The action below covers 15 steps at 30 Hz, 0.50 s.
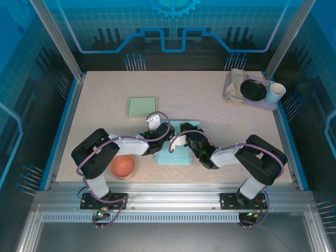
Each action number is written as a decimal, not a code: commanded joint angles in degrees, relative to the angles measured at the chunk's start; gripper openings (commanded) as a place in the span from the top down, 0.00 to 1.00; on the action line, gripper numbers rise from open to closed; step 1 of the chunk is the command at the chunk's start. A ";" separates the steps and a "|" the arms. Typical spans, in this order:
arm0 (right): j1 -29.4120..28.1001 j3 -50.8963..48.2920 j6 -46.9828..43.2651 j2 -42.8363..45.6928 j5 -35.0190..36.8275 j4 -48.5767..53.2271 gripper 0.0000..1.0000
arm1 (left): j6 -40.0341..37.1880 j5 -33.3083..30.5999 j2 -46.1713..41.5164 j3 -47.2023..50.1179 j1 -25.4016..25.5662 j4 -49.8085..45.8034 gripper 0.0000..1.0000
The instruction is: Fold the paper box
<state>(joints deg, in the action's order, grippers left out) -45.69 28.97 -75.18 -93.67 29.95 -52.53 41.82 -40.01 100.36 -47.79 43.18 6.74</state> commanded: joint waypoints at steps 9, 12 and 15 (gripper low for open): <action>1.83 -0.92 2.40 0.94 3.98 4.28 1.00 | -9.68 8.14 -7.18 8.64 -3.53 3.51 0.56; 1.84 -0.96 2.49 1.01 3.90 4.50 1.00 | -10.84 10.39 -9.25 9.67 -3.52 4.46 0.51; 1.92 -0.78 2.65 0.99 3.80 4.57 1.00 | -11.49 11.90 -10.83 10.58 -3.49 4.98 0.47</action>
<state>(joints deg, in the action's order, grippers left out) -45.60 28.97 -74.28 -93.30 29.61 -51.90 31.88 -28.95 91.83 -38.89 40.82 12.43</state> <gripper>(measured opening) 0.043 0.523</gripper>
